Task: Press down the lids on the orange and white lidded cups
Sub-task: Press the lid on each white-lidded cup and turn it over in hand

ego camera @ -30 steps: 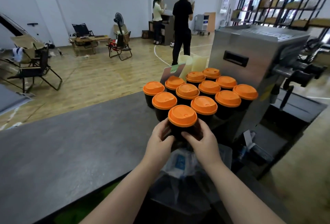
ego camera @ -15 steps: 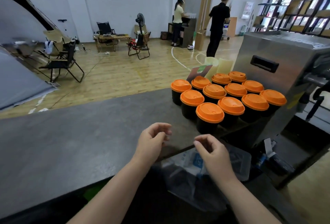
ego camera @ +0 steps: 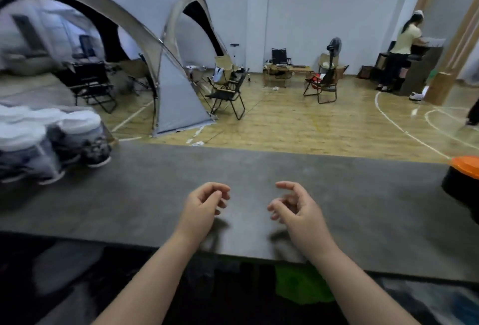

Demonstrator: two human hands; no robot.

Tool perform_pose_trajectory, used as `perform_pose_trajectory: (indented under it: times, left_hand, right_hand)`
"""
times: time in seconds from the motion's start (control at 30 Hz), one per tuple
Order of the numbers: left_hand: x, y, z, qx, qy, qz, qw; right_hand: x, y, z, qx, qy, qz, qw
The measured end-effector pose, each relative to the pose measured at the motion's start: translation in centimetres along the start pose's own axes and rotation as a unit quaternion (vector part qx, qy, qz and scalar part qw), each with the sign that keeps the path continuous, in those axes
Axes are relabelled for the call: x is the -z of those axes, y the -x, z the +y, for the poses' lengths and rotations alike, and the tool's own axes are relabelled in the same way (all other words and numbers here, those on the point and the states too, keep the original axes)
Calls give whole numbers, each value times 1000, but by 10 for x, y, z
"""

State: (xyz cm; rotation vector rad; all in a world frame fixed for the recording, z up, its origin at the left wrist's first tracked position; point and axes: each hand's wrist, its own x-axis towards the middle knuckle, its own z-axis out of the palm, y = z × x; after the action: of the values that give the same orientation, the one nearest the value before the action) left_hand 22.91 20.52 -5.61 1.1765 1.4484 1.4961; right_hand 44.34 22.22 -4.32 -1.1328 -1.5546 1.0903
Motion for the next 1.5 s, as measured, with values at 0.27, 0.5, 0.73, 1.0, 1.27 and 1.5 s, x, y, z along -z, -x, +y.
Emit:
perform_pose_trajectory:
  times: [0.27,0.5,0.73,1.0,1.27,1.5]
  left_hand:
    - [228,-33,-26,27,-20,194,980]
    - [376,-65,-53,32,-90,353,931]
    - [419,-91,-57,9,-83,259,962]
    - [418,-91,-55,-3,-1,221,975]
    - [357,-57,-38,27,103,60,993]
    - [276,-85,-24,90,226,-82,966]
  right_hand:
    - [-204,-38,-42,0,-3,-111,994]
    - [-352,-74,-46,14,15,-131,991]
    - [-462,-102,-57,13,79,-233,969]
    - [-478,-97,-65,74,80,-240,965]
    - [-392,-60,-54,125,13,-215,968]
    - [-274,-58,-36,107,73,-25,991]
